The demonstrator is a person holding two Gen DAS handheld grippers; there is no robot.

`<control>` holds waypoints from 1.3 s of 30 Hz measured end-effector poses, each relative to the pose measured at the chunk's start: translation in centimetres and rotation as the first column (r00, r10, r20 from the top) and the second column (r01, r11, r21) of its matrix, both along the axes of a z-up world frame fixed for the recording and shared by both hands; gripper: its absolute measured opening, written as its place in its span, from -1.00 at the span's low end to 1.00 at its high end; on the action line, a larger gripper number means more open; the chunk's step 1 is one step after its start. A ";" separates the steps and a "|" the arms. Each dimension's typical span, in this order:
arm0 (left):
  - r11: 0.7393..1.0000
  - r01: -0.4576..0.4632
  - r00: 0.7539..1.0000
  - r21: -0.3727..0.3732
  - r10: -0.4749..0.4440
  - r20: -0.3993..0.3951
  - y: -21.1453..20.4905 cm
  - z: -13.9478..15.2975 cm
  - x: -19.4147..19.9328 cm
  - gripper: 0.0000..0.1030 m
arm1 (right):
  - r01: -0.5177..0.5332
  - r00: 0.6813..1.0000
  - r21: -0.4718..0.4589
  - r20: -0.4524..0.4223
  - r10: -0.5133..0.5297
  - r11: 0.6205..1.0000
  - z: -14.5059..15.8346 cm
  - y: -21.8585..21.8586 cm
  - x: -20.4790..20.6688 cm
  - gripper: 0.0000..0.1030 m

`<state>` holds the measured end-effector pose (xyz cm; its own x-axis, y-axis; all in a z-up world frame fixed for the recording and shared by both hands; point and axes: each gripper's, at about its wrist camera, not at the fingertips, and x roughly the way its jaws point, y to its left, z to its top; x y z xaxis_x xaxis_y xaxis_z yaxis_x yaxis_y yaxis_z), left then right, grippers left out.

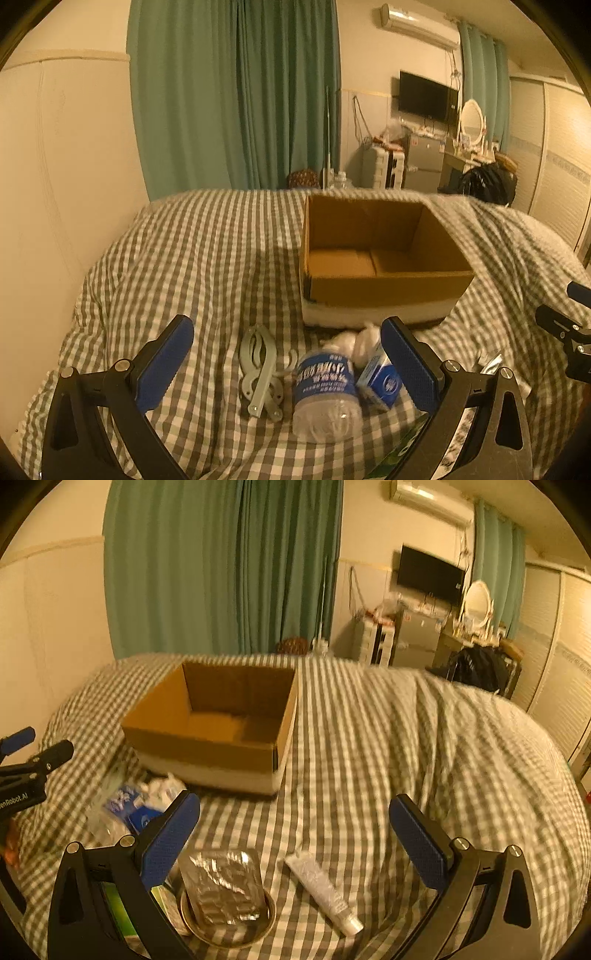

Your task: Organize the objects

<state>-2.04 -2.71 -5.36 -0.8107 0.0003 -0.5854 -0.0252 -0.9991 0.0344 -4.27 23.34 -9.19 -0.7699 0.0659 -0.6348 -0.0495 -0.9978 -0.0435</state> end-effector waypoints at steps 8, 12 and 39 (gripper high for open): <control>1.000 0.017 0.981 -0.019 -0.013 0.192 0.2 -5.4 -2.0 1.00 | -0.079 0.988 -0.036 0.129 0.083 0.996 -2.9 -1.7 -1.5 0.99; 0.998 0.043 0.975 -0.039 -0.033 0.221 1.0 -6.5 -2.2 1.00 | -0.104 0.977 -0.112 0.177 0.123 0.988 -3.8 -1.8 -2.3 0.99; 0.989 0.144 0.929 -0.022 -0.128 0.348 3.2 -10.4 -3.1 0.26 | -0.213 0.948 -0.167 0.204 0.245 0.963 -4.2 -2.8 -2.8 0.35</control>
